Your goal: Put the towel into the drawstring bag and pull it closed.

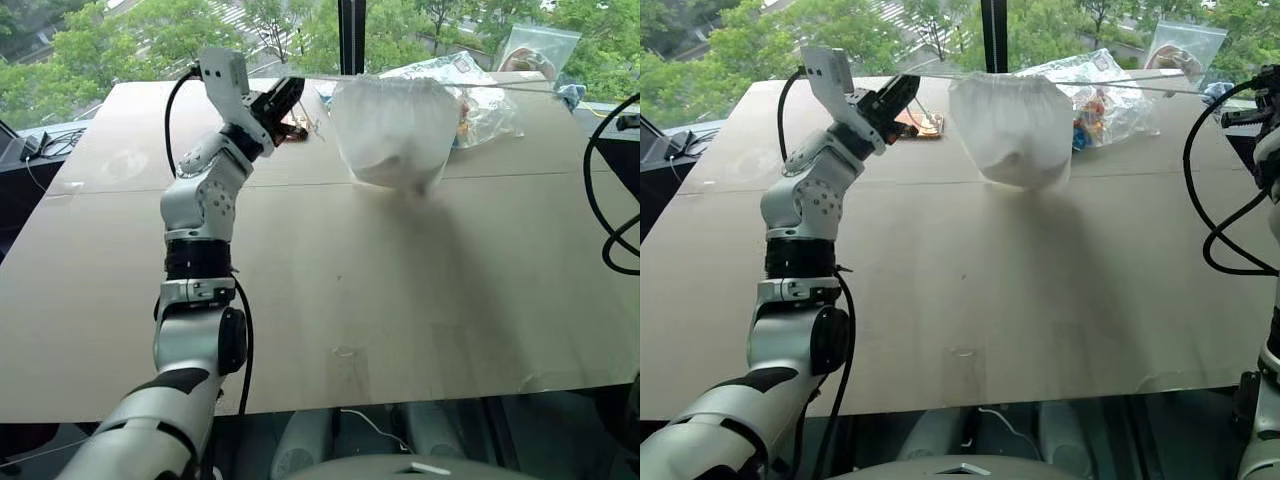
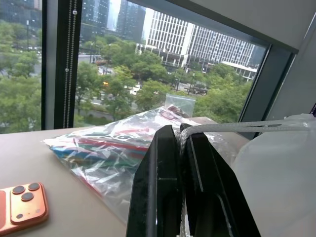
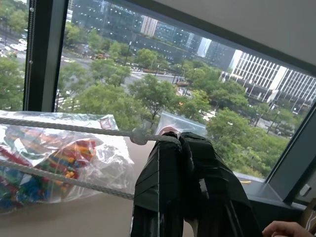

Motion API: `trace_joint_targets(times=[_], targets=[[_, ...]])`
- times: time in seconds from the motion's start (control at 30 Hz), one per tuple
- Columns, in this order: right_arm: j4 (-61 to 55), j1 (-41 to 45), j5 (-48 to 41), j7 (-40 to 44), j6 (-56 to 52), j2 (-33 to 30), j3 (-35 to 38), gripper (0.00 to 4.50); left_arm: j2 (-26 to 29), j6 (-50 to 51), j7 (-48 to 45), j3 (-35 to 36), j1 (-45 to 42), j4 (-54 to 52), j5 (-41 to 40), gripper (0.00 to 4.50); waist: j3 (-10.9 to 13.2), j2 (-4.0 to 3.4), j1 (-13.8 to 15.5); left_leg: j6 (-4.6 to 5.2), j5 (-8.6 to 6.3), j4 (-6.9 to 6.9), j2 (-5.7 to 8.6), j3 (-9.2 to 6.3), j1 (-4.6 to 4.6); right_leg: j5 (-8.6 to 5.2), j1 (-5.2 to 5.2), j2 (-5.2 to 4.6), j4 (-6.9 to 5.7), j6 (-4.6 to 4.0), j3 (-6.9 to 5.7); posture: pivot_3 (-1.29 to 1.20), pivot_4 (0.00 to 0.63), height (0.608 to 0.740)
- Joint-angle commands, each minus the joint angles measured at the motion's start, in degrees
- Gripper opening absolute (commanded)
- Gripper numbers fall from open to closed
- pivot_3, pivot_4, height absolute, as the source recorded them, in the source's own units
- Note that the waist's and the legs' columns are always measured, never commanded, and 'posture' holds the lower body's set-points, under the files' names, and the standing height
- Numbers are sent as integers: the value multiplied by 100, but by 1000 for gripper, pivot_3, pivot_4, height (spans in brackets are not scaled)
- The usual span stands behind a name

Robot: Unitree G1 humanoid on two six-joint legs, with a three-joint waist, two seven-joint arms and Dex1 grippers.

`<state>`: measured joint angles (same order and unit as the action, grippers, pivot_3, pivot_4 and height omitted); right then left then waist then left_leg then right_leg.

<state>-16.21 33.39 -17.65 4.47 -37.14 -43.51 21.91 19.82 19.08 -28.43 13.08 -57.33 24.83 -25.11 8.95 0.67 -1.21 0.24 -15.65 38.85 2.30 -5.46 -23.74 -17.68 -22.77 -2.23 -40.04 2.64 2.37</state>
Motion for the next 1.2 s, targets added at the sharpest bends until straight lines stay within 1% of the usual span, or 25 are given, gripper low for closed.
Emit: trace_joint_targets(times=[0.03, 0.13, 0.27, 0.47, 0.6, 0.63, 0.7, 0.73, 0.77, 0.8, 0.83, 0.87, 0.93, 0.97, 1.0, 1.03, 1.07, 1.1, 1.13, 1.17, 1.2], targets=[[298, 86, 581, -229, 351, -342, 325, 0, 430, -499, 422, 614, -396, 605, 32, 77, 0, 0, 0, 0, 0, 0, 0, 0, -2, 0, -1, 0, 2, 0, -1, 0, 150, 740], [618, 52, 957, -316, 537, -586, 330, 0, 581, -668, 645, 891, -670, 1113, -131, 77, 0, 0, 1, 0, 0, -1, 1, 2, -3, 0, -2, 0, 4, 0, -1, 0, 150, 740], [991, 84, 1294, -447, 773, -818, 417, 0, 751, -822, 813, 1085, -928, 1554, -264, 77, 0, 0, -2, 0, 0, -1, 1, 2, -4, 0, -4, 0, 2, 0, -1, 0, 150, 740], [1326, -43, 1699, -457, 1039, -1095, 462, 0, 857, -878, 1061, 1252, -931, 1858, -402, 77, 0, 0, -42, 0, 0, -1, 1, 4, -4, 0, -4, -1, 1, 0, 2, 0, 150, 740], [1330, -118, 1764, -367, 1147, -1129, 472, 0, 928, -856, 1124, 1290, -929, 1966, -509, 77, 0, 0, -91, 0, 0, -1, 1, 3, -5, 0, -5, -2, 1, 0, 1, 0, 150, 740], [1257, -75, 1505, -148, 1125, -1034, 463, 0, 926, -728, 968, 1236, -908, 1894, -567, 77, 0, 0, -104, 0, 0, -1, 1, 3, -5, 0, -5, -2, 0, 0, 2, 0, 150, 740], [852, -18, 522, 640, 721, -726, 372, 0, 871, -192, 474, 1092, -788, 1566, -828, 77, 0, 0, -167, 0, 0, -1, 0, 9, -1, 0, -6, -1, -1, 0, 10, 0, 150, 740], [444, -122, -128, 1055, 315, -574, 339, 0, 861, 148, 120, 886, -573, 1230, -907, 77, 0, 0, -225, 0, 0, -1, -5, 16, 1, 0, -6, 3, -4, 0, 17, 0, 150, 740], [-133, -425, -818, 1429, -179, -439, 274, 0, 908, 505, -323, 499, -48, 632, -892, 77, -3, -3, -265, 0, 0, -5, -10, 15, 2, 0, -5, 4, -2, 0, 16, 0, 150, 740], [-682, -867, -1325, 1707, -577, -338, 220, 0, 906, 731, -651, 245, 569, -11, -943, 77, -5, -6, -282, 0, 0, -14, -15, 16, 5, 0, -5, 6, 1, 0, 16, 0, 150, 740], [-1055, -1175, -1658, 1877, -856, -278, 200, 0, 903, 888, -852, 97, 1000, -470, -987, 77, -11, -15, -281, -1, 0, -19, -20, 16, 11, 0, 1, 6, -4, -1, 17, 0, 150, 740], [-1406, -1603, -2070, 1916, -1210, -132, 269, 0, 922, 966, -991, -31, 1634, -1033, -1010, 77, -14, -20, -280, -1, 1, -36, -23, 14, 10, 0, -3, 6, 6, -1, 16, 0, 150, 740], [-2014, -2408, -2555, 2085, -1517, 17, 303, 0, 1069, 1167, -1166, -215, 2637, -1838, -974, 77, -14, -22, -258, -2, 1, -35, -27, 5, 6, -1, -3, 2, 12, -2, 18, 0, 150, 740], [-2226, -2671, -2688, 2155, -1581, 42, 304, 0, 1117, 1258, -1205, -255, 2946, -2093, -971, 77, -13, -21, -246, -2, 1, -40, -27, 0, 0, -1, -5, 0, 11, -2, 21, 0, 150, 740], [-2347, -2953, -2993, 2284, -1619, 163, 330, 0, 1151, 1486, -1276, -191, 3230, -2319, -1158, 77, -10, -21, -222, -2, 1, -37, -26, 0, -5, -1, -8, -1, 15, -2, 19, 0, 150, 740], [-2433, -3260, -3062, 2295, -1635, 287, 253, 0, 1209, 1432, -1443, -172, 3668, -2636, -1190, 347, -8, -16, -205, -1, 0, -37, -25, 0, -6, -1, -8, -3, 18, -2, 20, 0, 150, 740], [-2528, -3525, -2989, 2275, -1582, 352, 173, 305, 1229, 1417, -1520, -128, 3972, -2872, -1226, 650, -6, -9, -158, -1, 0, -34, -23, -1, -6, -1, -9, -3, 17, -2, 20, 0, 150, 740], [-2659, -3830, -2809, 2351, -1455, 317, 23, 625, 1222, 1511, -1509, -36, 4219, -3075, -1335, 849, -7, -10, -124, -1, 0, -21, -25, -1, 2, 0, 1, -1, 13, -3, 20, 0, 150, 740], [-2754, -4020, -2649, 2401, -1352, 267, -78, 744, 1214, 1576, -1471, 24, 4353, -3201, -1402, 1050, -9, -13, -98, 1, -1, -20, -25, 0, 15, 0, 15, -1, 12, -3, 20, 0, 150, 740], [-2863, -4294, -2493, 2493, -1236, 203, -178, 1316, 1310, 1606, -1555, 32, 4565, -3373, -1401, 1655, -9, -14, -46, 11, -6, -20, -24, 1, 26, 0, 27, -2, 12, -3, 21, 0, 150, 740], [-2963, -4553, -2450, 2562, -1129, 227, -185, 1673, 1419, 1560, -1660, 83, 4806, -3560, -1388, 1979, -8, -15, -19, 25, -15, -20, -24, -1, 55, 0, 57, -2, 15, -3, 18, 0, 150, 740]])
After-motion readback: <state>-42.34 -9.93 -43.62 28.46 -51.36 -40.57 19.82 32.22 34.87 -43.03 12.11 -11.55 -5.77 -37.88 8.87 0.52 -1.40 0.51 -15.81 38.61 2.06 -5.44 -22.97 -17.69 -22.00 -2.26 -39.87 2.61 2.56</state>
